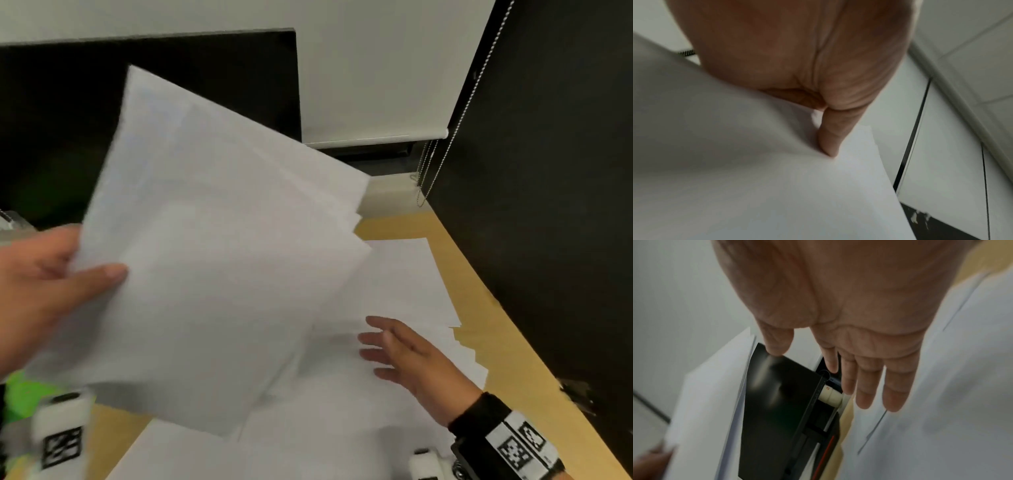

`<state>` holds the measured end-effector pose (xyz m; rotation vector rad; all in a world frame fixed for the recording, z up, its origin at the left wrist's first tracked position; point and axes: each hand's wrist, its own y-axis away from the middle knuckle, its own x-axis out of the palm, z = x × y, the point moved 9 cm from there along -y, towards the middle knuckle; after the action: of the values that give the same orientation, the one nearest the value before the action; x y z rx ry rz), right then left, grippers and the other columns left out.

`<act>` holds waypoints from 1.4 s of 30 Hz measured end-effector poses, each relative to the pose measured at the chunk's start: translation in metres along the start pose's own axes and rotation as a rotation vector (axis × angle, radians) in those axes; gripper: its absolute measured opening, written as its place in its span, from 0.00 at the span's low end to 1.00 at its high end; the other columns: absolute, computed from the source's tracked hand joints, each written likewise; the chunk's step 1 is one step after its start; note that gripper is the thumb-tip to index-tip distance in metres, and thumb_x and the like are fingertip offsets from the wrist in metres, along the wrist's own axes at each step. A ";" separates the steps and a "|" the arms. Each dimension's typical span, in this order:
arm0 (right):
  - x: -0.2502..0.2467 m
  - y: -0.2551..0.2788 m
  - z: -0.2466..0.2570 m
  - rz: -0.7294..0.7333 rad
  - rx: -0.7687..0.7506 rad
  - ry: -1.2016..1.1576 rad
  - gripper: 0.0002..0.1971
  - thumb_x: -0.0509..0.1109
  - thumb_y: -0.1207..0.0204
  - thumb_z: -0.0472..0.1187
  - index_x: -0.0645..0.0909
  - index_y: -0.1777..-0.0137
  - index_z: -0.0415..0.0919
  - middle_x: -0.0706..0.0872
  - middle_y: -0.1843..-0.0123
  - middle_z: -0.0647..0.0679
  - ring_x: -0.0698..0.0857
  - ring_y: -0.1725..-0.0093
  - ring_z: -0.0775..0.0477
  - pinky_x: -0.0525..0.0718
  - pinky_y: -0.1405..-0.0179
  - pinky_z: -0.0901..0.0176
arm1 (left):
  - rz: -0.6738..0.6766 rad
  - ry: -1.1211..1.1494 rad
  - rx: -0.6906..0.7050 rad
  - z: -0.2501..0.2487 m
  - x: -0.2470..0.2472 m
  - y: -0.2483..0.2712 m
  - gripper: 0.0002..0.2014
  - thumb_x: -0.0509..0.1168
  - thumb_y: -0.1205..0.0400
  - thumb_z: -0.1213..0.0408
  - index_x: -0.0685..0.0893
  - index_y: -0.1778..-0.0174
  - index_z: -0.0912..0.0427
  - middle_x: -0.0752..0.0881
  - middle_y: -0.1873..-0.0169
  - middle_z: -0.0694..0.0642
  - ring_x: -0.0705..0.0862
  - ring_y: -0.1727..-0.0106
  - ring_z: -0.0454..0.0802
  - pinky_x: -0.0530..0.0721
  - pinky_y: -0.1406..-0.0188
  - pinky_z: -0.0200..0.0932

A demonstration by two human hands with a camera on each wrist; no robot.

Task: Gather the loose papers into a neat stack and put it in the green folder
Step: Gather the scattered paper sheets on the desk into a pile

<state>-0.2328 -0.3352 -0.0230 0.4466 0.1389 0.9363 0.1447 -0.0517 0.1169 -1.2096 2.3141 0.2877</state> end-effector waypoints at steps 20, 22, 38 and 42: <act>-0.102 -0.033 -0.029 -0.881 0.213 -1.034 0.35 0.66 0.16 0.53 0.62 0.14 0.40 0.69 0.15 0.42 0.76 0.22 0.37 0.71 0.19 0.36 | 0.506 -0.324 -0.152 0.004 0.331 -0.052 0.14 0.60 0.12 0.66 0.80 0.32 0.65 0.85 0.37 0.63 0.83 0.38 0.60 0.73 0.47 0.40; -0.105 -0.039 -0.024 -0.910 0.230 -1.013 0.32 0.69 0.17 0.52 0.68 0.18 0.40 0.74 0.21 0.42 0.82 0.30 0.38 0.77 0.23 0.39 | 0.504 -0.320 -0.154 0.005 0.331 -0.053 0.14 0.60 0.12 0.65 0.80 0.32 0.65 0.86 0.38 0.63 0.82 0.43 0.57 0.73 0.48 0.40; -0.116 -0.092 0.018 -0.687 0.204 -0.085 0.07 0.65 0.22 0.34 0.82 0.57 0.45 0.90 0.51 0.39 0.90 0.47 0.30 0.88 0.39 0.31 | 0.438 -0.187 -0.193 -0.012 0.308 -0.048 0.12 0.60 0.12 0.64 0.82 0.35 0.63 0.87 0.40 0.60 0.84 0.39 0.59 0.79 0.42 0.46; -0.103 -0.049 0.021 -0.494 0.253 0.029 0.07 0.65 0.17 0.33 0.83 0.50 0.41 0.92 0.48 0.34 0.90 0.45 0.31 0.88 0.39 0.30 | 0.413 -0.086 -0.220 -0.014 0.279 -0.018 0.07 0.63 0.14 0.63 0.85 0.44 0.57 0.89 0.49 0.56 0.87 0.47 0.57 0.82 0.47 0.51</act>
<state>-0.2506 -0.4494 -0.0325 0.5988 0.3790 0.4393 0.0223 -0.2642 -0.0178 -0.7814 2.4885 0.7404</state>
